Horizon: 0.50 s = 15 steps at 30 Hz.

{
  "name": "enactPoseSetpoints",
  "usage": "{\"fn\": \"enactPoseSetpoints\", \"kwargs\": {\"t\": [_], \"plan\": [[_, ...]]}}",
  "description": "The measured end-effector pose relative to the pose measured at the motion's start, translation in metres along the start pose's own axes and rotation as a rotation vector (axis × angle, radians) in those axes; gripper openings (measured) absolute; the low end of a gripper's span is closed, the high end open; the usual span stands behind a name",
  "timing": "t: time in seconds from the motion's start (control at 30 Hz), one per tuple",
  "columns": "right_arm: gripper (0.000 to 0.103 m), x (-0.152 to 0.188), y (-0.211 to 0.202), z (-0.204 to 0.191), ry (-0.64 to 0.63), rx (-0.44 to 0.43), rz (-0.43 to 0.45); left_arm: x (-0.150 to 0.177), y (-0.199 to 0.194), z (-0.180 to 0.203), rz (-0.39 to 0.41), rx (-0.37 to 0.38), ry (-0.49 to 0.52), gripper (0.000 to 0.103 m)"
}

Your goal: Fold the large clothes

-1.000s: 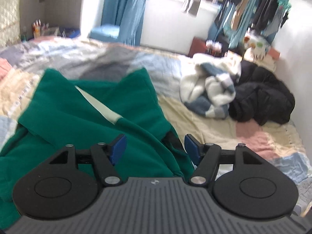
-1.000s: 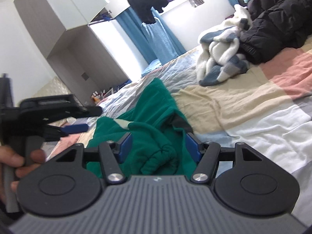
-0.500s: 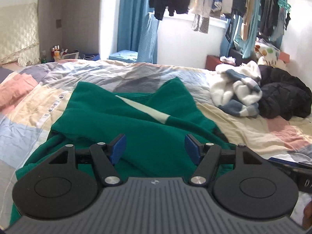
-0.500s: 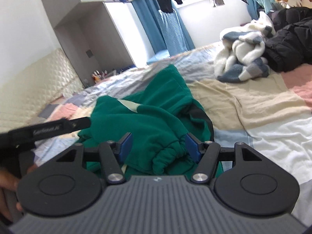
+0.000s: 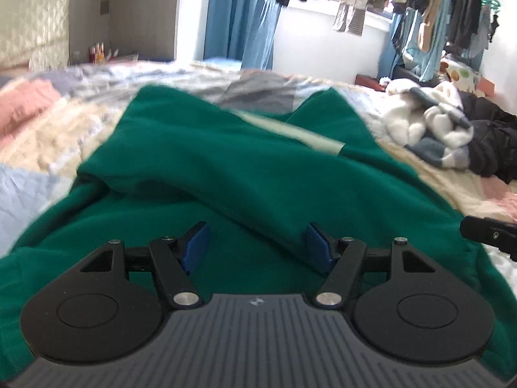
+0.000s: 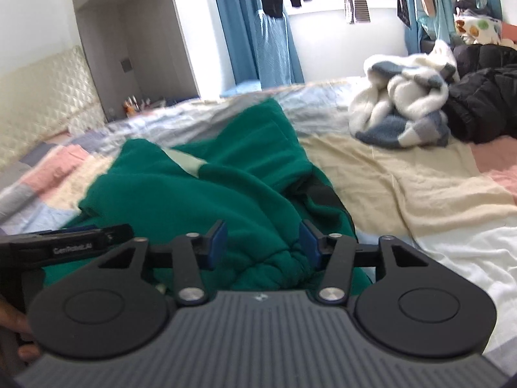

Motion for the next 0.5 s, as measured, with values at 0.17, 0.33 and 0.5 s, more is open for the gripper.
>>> {"fn": "enactPoseSetpoints", "kwargs": {"t": [0.17, 0.33, 0.5], "plan": [[0.049, 0.013, 0.033, 0.007, 0.033, 0.024, -0.088, 0.005, 0.012, -0.005, 0.004, 0.008, -0.006, 0.073], [0.05, 0.023, 0.055, 0.001, -0.07, 0.085, -0.133, 0.009, 0.021, -0.008, -0.006, -0.008, -0.036, 0.076], [0.051, 0.022, 0.049, 0.001, -0.053, 0.09, -0.118, 0.006, 0.018, -0.006, -0.009, -0.017, -0.043, 0.077]]}}
Point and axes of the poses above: each gripper's, at about its wrist camera, not at the fingertips, and y roughly the way its jaws point, z to its right, x to its underside, the point moved 2 cm from there along y, roughly the way its jaws point, and after that the axes turned 3 degrees about z, right-handed, at the moved point
